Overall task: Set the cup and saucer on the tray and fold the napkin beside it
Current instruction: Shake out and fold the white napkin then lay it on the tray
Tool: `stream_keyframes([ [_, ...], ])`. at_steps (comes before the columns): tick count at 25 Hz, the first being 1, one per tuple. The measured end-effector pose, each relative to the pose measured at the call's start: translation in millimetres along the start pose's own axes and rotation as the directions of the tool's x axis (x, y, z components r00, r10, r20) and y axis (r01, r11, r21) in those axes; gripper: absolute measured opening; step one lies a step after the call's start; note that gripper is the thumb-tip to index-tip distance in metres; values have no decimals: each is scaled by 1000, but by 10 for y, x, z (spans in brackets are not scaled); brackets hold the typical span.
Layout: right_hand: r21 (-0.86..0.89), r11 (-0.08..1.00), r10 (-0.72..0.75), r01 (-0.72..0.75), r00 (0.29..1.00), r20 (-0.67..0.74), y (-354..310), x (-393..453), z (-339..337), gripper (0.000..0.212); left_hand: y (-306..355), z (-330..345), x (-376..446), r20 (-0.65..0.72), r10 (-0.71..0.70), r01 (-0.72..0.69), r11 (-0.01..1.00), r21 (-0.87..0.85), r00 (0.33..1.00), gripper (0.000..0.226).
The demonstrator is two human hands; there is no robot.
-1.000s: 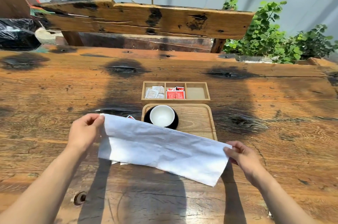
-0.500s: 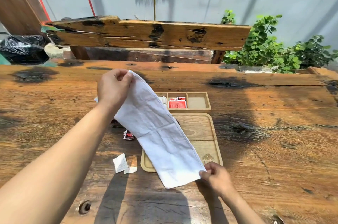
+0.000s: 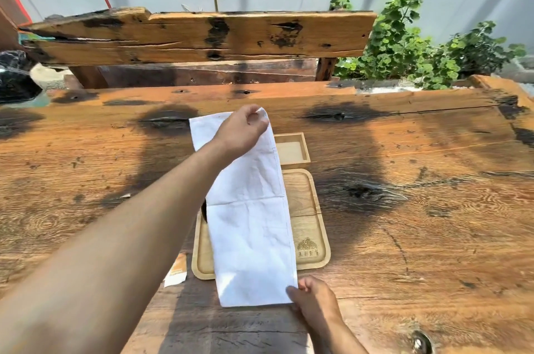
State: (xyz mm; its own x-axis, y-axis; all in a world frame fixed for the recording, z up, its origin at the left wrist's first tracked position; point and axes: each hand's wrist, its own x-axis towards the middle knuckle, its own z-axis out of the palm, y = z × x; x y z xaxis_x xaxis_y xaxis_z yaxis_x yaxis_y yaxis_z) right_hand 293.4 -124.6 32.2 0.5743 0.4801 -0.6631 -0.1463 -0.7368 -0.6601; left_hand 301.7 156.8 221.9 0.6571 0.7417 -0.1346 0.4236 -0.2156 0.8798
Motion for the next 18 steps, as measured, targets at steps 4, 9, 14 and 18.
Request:
stream_keyframes([
  [4,81,995,63,-65,998,18,57,120,-24,19,-186,261,23,2,-25,25,999,-26,1000,47],
  [9,183,976,107,-118,992,65,74,188,-16,15,-1101,277,-660,-275,-214,156,963,-218,937,18],
  [14,349,919,137,-183,979,153,34,176,-18,20,-2138,429,-1689,-410,-595,440,797,-415,692,14],
  [18,416,869,185,-269,955,232,-8,146,-75,24,-2406,645,-2103,-98,-725,589,624,-514,682,15],
])
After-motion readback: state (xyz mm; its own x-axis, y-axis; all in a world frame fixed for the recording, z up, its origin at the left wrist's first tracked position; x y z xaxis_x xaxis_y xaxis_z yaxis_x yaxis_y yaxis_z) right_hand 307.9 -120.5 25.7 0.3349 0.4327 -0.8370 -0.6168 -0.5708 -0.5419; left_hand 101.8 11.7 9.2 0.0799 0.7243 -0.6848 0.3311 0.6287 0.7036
